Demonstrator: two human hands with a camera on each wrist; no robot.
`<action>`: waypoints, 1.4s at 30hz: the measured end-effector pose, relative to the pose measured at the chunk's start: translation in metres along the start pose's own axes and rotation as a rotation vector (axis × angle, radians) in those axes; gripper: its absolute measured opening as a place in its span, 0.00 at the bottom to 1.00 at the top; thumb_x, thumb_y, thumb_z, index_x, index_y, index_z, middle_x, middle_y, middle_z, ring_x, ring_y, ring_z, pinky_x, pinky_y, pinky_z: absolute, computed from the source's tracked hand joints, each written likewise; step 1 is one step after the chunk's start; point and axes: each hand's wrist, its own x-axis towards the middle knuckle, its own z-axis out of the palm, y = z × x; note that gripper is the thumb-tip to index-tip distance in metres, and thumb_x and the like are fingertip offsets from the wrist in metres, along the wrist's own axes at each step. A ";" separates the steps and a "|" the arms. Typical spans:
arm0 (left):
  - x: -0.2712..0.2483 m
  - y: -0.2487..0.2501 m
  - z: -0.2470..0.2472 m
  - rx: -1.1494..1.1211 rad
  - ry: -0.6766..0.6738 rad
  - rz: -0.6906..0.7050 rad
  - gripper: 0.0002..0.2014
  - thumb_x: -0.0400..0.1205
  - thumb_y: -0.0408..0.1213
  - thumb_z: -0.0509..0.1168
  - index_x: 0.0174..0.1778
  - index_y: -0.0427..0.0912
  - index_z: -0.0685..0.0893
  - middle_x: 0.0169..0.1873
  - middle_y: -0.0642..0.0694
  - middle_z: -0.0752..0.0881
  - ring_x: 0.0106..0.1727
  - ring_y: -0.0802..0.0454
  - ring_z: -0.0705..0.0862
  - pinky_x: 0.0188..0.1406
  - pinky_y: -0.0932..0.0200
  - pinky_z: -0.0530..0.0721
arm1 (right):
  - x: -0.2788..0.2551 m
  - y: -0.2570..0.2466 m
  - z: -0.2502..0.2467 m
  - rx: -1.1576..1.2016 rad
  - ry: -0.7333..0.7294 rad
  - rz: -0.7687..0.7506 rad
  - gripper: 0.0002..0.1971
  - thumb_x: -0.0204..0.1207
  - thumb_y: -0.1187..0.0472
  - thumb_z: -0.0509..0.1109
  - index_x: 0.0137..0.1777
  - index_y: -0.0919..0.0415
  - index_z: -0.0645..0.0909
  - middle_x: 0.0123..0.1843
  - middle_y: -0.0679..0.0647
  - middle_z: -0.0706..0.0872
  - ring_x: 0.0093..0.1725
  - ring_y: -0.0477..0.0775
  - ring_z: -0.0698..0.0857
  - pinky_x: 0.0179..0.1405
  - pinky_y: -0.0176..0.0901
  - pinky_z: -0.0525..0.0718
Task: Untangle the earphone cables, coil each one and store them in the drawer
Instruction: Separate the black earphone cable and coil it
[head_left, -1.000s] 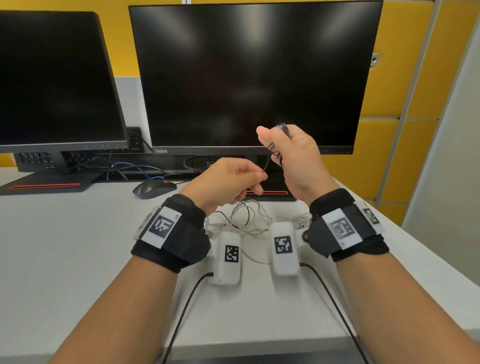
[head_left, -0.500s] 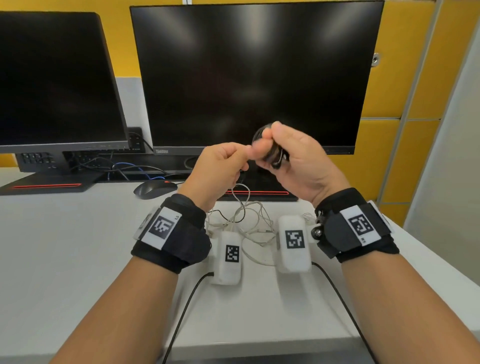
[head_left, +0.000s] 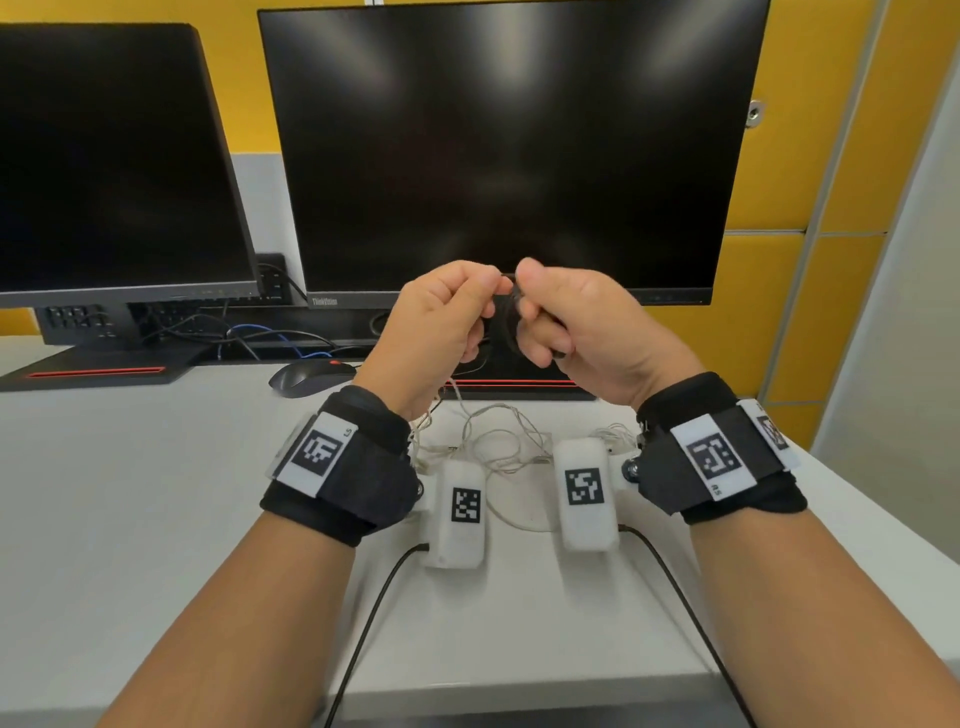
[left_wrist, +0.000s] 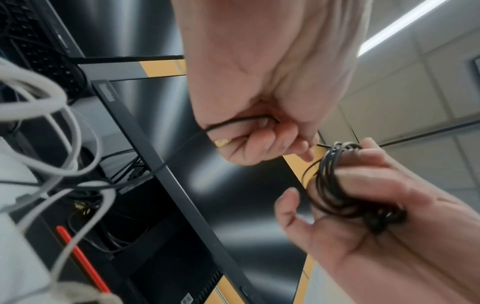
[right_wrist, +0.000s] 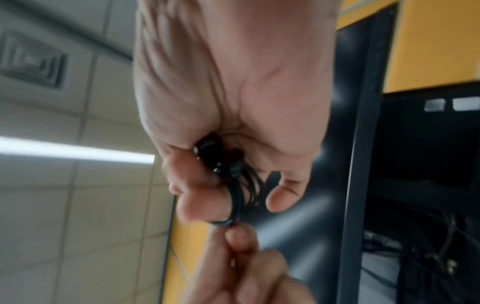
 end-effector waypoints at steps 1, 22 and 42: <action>0.001 -0.001 0.000 0.031 0.009 -0.002 0.14 0.88 0.38 0.58 0.38 0.49 0.84 0.27 0.53 0.75 0.25 0.58 0.68 0.25 0.61 0.66 | 0.000 -0.002 0.001 0.138 0.020 -0.022 0.17 0.86 0.53 0.56 0.38 0.61 0.75 0.21 0.49 0.76 0.28 0.50 0.80 0.41 0.43 0.81; 0.002 -0.004 -0.002 0.079 -0.032 -0.052 0.12 0.88 0.40 0.58 0.52 0.46 0.88 0.30 0.50 0.77 0.24 0.58 0.66 0.24 0.63 0.66 | 0.000 -0.002 -0.006 0.295 0.036 -0.026 0.16 0.88 0.57 0.53 0.41 0.61 0.76 0.24 0.49 0.75 0.30 0.48 0.78 0.44 0.45 0.79; 0.002 -0.004 0.000 0.260 -0.070 -0.081 0.15 0.88 0.47 0.54 0.40 0.45 0.77 0.26 0.55 0.73 0.26 0.58 0.70 0.29 0.60 0.73 | 0.008 0.014 -0.001 -0.205 0.230 0.028 0.09 0.83 0.60 0.67 0.57 0.60 0.86 0.37 0.51 0.86 0.42 0.48 0.87 0.49 0.47 0.89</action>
